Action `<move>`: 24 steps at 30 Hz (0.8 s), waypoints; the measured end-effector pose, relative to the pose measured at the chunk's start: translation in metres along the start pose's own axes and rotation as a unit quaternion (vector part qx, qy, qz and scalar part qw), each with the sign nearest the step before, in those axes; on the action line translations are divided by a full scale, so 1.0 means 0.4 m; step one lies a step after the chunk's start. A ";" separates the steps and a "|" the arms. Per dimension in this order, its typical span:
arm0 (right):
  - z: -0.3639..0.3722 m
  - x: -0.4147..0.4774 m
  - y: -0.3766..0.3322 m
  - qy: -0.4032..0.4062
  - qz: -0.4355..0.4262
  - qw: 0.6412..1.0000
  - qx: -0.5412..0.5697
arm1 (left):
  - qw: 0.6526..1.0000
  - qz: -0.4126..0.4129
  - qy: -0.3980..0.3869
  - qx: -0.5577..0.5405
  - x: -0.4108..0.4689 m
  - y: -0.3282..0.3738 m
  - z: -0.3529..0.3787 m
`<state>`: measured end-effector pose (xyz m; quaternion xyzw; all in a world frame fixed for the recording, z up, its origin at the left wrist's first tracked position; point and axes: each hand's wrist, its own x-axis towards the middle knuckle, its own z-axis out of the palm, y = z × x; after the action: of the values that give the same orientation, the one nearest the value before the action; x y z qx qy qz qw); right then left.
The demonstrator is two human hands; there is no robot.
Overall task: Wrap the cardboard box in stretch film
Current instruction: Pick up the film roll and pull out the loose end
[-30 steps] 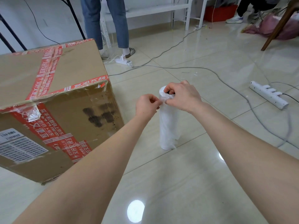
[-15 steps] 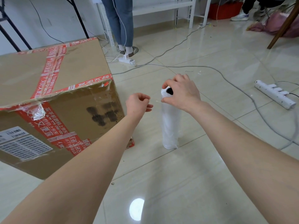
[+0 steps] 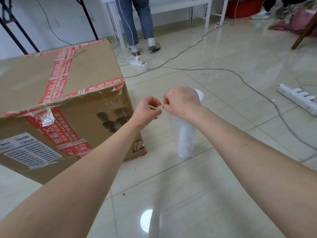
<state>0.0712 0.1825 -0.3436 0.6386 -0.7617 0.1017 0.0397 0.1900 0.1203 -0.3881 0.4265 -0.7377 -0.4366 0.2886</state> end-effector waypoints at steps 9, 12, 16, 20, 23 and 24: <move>0.012 0.033 -0.047 -0.110 0.144 0.921 0.344 | 0.992 -0.056 -0.100 0.047 -0.024 0.016 -0.005; 0.022 0.040 -0.061 -0.106 0.122 0.909 0.385 | 0.997 -0.053 -0.018 0.053 -0.020 0.002 -0.010; 0.027 0.053 -0.068 -0.028 0.068 0.945 0.317 | 0.993 -0.067 0.077 0.053 -0.016 -0.024 -0.051; 0.054 0.046 -0.098 -0.104 -0.050 0.992 0.050 | 0.988 -0.052 0.098 0.107 -0.045 -0.055 -0.087; 0.095 0.045 -0.136 -0.095 -0.073 0.993 -0.006 | 0.982 -0.048 0.102 0.152 -0.075 -0.080 -0.115; 0.105 0.051 -0.149 -0.088 -0.071 0.994 -0.006 | 0.981 -0.049 0.104 0.159 -0.083 -0.086 -0.128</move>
<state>0.1289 0.1446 -0.3743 0.6972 -0.7157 0.0370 -0.0167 0.2596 0.1205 -0.3974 0.5454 -0.7422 -0.2802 0.2705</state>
